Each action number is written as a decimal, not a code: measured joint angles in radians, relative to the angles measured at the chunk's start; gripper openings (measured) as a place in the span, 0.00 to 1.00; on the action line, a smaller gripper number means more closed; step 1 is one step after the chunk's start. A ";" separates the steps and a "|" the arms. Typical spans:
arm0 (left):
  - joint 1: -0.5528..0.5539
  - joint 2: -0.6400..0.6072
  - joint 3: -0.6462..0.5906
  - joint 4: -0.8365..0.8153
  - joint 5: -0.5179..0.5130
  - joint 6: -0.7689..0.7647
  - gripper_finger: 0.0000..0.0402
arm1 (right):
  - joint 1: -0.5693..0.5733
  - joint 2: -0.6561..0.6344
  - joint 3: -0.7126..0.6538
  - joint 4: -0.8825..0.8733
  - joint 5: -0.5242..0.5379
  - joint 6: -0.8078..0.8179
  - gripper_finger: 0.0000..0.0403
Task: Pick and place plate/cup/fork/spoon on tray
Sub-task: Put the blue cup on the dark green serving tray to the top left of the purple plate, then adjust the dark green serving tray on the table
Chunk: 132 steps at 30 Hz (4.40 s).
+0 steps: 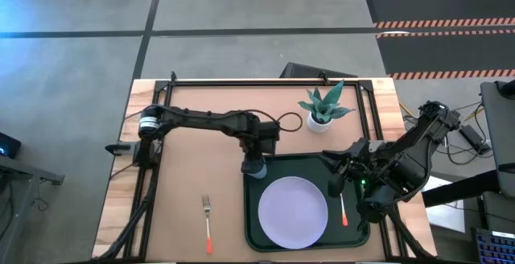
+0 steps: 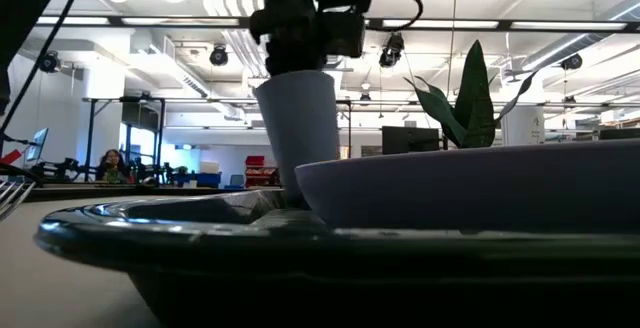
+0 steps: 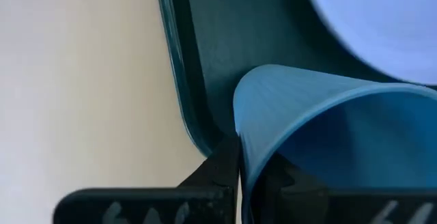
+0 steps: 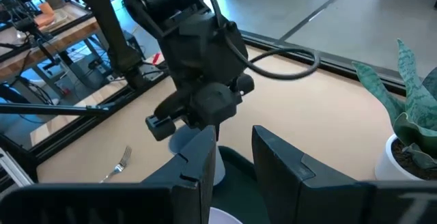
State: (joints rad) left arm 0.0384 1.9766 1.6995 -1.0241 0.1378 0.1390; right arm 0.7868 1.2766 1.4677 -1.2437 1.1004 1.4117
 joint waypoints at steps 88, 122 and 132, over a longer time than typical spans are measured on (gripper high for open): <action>0.027 -0.157 -0.191 0.047 -0.163 -0.132 0.00 | 0.000 0.000 0.000 0.008 0.001 -0.026 0.21; 0.054 -0.045 -0.397 0.367 0.157 -0.256 0.00 | 0.000 0.000 0.000 0.023 0.002 -0.036 0.21; 0.102 -0.045 -0.395 0.267 0.088 -0.221 0.00 | 0.000 0.000 0.000 0.024 0.002 -0.033 0.21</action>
State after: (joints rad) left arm 0.1399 1.9312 1.3048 -0.7576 0.2254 -0.0822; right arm 0.7868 1.2770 1.4677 -1.2201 1.1023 1.3788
